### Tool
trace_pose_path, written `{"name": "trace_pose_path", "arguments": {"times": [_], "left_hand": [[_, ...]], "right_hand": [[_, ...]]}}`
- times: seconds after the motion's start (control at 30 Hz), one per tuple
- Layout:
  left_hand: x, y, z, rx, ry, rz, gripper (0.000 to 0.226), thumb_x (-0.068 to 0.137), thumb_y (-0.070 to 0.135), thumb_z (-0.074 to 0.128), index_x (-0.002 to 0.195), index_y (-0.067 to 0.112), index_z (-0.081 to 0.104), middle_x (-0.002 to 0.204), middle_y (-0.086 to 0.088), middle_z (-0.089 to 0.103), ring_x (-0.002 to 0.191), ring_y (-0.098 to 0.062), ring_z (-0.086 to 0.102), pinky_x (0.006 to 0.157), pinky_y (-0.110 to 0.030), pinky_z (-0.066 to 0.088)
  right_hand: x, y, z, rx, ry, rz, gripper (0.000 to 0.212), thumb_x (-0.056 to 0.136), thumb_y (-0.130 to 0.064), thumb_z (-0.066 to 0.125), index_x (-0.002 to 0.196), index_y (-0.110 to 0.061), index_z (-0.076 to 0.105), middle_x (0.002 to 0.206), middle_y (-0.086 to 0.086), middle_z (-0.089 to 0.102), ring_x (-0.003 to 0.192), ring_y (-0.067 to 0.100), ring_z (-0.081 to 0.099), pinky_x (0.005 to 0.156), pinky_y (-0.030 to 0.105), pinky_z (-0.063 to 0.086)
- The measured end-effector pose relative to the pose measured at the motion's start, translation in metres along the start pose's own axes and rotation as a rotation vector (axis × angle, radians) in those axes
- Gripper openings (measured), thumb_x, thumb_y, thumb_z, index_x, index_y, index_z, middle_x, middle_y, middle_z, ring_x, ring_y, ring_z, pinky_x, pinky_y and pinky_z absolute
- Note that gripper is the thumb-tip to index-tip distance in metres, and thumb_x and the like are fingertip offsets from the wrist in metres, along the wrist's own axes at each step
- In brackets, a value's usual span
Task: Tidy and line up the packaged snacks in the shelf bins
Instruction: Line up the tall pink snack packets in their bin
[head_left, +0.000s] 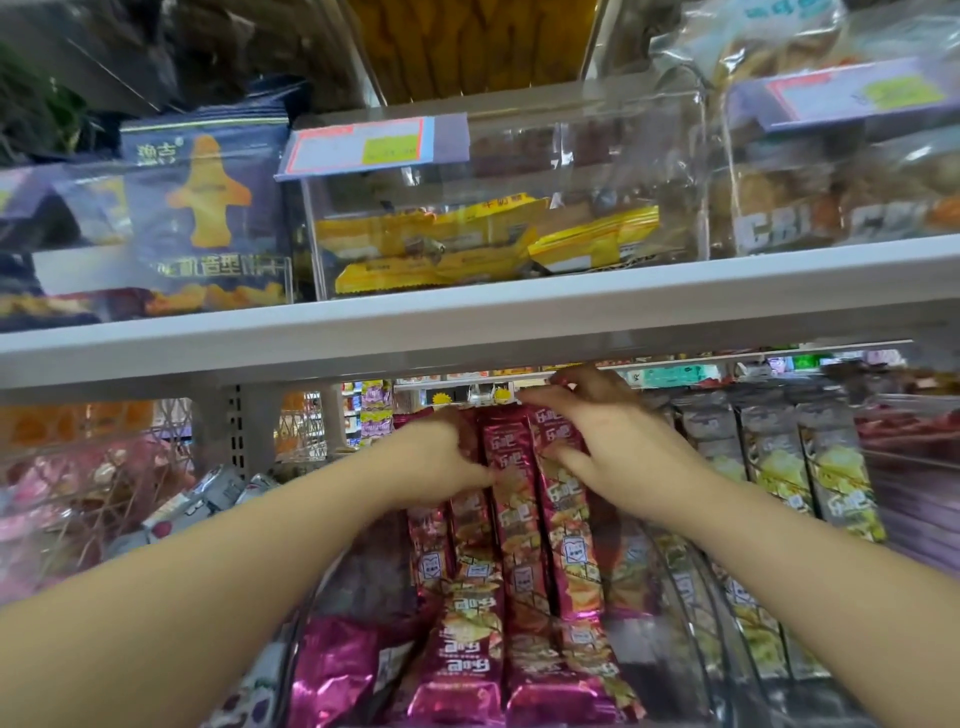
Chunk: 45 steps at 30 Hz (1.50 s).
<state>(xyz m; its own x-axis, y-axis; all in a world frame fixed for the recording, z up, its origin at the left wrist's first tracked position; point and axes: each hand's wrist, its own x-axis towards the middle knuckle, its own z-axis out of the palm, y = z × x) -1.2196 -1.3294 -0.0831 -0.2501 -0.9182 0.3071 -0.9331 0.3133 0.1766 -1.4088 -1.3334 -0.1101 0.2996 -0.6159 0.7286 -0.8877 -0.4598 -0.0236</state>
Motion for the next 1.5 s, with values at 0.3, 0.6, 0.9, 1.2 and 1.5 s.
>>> {"name": "trace_pose_path", "arguments": {"times": [0.3, 0.6, 0.9, 1.2, 1.5], "left_hand": [[-0.038, 0.018, 0.005, 0.176, -0.645, -0.067, 0.061, 0.084, 0.058, 0.059, 0.131, 0.024, 0.041, 0.090, 0.006, 0.059, 0.104, -0.016, 0.063, 0.093, -0.032, 0.042], [-0.047, 0.023, 0.011, 0.034, -0.609, -0.080, 0.059, 0.087, 0.035, 0.061, 0.139, 0.022, 0.036, 0.084, 0.007, 0.051, 0.090, -0.018, 0.056, 0.074, -0.023, 0.044], [-0.056, -0.005, -0.025, -0.378, -0.352, -0.117, 0.030, 0.084, 0.028, 0.065, 0.113, 0.025, 0.056, 0.098, 0.001, 0.063, 0.073, -0.011, 0.061, 0.068, -0.024, 0.051], [-0.092, -0.022, -0.038, -0.255, -0.159, -0.022, 0.036, 0.074, 0.041, 0.076, 0.105, 0.038, 0.059, 0.110, 0.011, 0.056, 0.094, -0.003, 0.060, 0.088, -0.025, 0.048], [-0.100, -0.019, -0.037, -0.148, -0.040, 0.178, 0.042, 0.076, 0.032, 0.076, 0.107, 0.041, 0.050, 0.104, 0.016, 0.056, 0.067, 0.004, 0.055, 0.067, -0.015, 0.047]], "right_hand": [[-0.001, 0.003, 0.001, 0.011, -0.069, 0.027, 0.060, 0.091, -0.036, 0.056, 0.139, -0.054, 0.025, 0.150, 0.000, 0.024, 0.137, 0.029, 0.030, 0.109, 0.047, 0.035], [-0.001, 0.005, 0.002, 0.034, -0.081, 0.025, 0.060, 0.093, -0.032, 0.054, 0.139, -0.054, 0.024, 0.153, 0.000, 0.021, 0.134, 0.027, 0.038, 0.107, 0.041, 0.039], [-0.002, 0.006, 0.002, 0.055, -0.065, 0.013, 0.059, 0.093, -0.030, 0.052, 0.139, -0.054, 0.026, 0.149, -0.001, 0.026, 0.125, 0.024, 0.046, 0.099, 0.035, 0.045], [-0.004, 0.004, -0.002, 0.063, -0.076, 0.030, 0.060, 0.094, -0.032, 0.052, 0.138, -0.058, 0.022, 0.153, 0.000, 0.022, 0.115, 0.021, 0.055, 0.097, 0.036, 0.047], [-0.005, -0.004, -0.011, -0.164, -0.031, -0.011, 0.061, 0.090, -0.040, 0.054, 0.144, -0.045, 0.026, 0.146, -0.001, 0.015, 0.136, 0.027, 0.022, 0.106, 0.042, 0.039]]}}
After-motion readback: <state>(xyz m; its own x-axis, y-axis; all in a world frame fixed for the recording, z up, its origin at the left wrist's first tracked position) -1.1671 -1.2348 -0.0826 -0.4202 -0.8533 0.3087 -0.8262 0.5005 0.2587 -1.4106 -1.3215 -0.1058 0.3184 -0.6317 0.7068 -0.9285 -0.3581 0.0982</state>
